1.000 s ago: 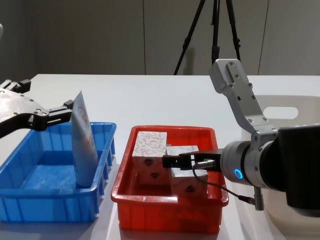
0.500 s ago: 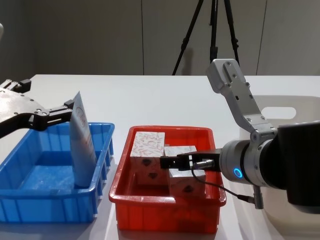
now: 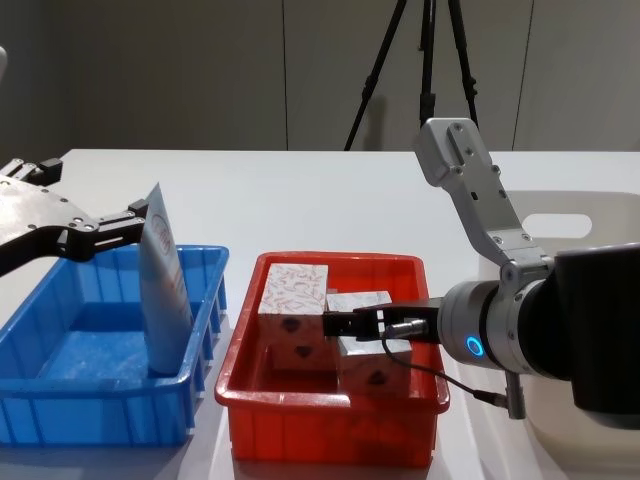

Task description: Bimanual collaborative sorting of washing and personal care products

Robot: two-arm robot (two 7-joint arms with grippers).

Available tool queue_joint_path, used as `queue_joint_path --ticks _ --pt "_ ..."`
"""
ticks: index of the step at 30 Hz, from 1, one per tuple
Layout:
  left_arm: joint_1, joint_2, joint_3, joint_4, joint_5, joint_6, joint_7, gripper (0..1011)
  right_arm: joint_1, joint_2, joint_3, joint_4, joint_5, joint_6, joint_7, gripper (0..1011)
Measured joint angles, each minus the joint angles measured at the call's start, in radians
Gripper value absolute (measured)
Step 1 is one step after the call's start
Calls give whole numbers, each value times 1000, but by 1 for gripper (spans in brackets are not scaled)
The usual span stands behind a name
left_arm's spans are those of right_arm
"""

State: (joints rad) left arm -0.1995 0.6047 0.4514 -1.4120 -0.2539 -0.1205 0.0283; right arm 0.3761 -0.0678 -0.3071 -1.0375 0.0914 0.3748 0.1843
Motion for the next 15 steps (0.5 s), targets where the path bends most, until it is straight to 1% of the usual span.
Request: queue_joint_path --ticks 15 --pt "0 0 0 0 0 0 0 1001 -1 -2 0 0 0 0 -2 853"
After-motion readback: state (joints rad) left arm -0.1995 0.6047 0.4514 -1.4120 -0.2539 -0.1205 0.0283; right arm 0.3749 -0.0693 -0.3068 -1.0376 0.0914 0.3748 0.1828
